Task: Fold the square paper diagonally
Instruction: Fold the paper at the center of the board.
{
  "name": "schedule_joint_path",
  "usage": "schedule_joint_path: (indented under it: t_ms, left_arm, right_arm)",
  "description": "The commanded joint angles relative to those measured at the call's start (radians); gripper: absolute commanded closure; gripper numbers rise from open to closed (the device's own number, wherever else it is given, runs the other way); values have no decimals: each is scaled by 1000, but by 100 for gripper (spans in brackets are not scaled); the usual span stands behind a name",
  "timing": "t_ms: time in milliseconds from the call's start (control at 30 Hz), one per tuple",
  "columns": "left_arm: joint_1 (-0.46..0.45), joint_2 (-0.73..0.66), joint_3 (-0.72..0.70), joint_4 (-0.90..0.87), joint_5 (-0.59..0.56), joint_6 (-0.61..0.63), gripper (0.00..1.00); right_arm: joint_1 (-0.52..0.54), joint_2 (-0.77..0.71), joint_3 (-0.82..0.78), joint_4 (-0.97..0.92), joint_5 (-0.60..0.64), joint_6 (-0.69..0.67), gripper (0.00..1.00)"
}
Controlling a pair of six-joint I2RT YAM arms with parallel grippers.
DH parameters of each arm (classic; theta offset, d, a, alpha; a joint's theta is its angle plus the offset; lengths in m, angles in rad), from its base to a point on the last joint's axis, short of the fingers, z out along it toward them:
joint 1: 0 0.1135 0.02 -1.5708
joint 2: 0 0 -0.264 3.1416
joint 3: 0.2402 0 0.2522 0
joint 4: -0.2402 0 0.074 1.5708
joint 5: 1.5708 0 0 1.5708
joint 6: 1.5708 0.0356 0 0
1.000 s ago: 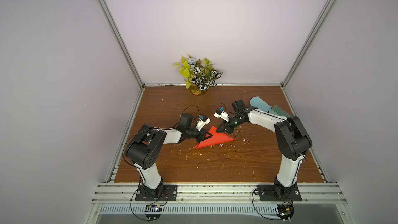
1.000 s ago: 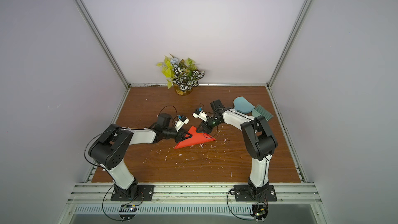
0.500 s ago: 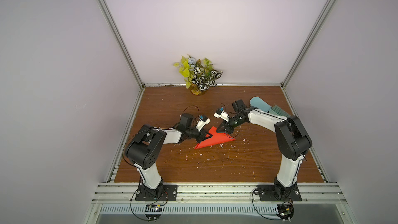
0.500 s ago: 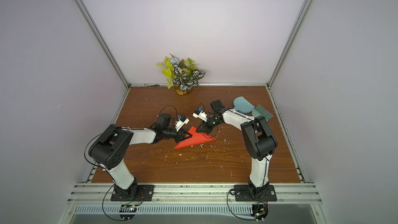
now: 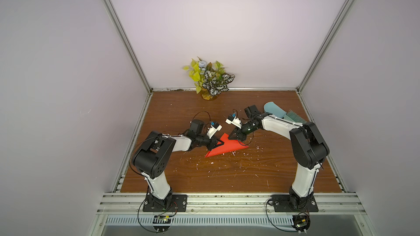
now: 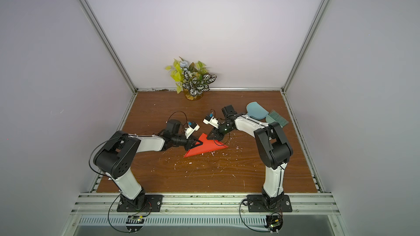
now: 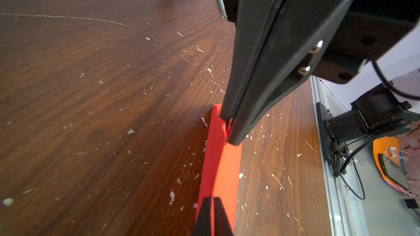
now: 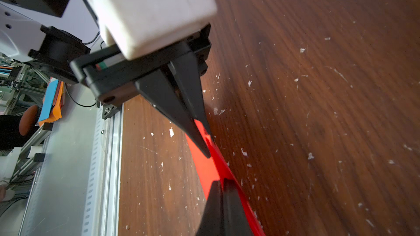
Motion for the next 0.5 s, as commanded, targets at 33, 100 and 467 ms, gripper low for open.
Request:
schedule_joint_path:
  t_ms: [33,100,467]
  left_arm:
    - [-9,-10,24,-15,-1,17,99]
    - [-9,-14,20,-14,-4,21,99]
    - [-7,-79,-21,33,25,22,99]
  right_arm:
    - [1,4,24,-9,-16,6,95]
    - [-1,-7,24,-10,-5,3,91]
    - [-109,-218,-85,123,-44,15,53]
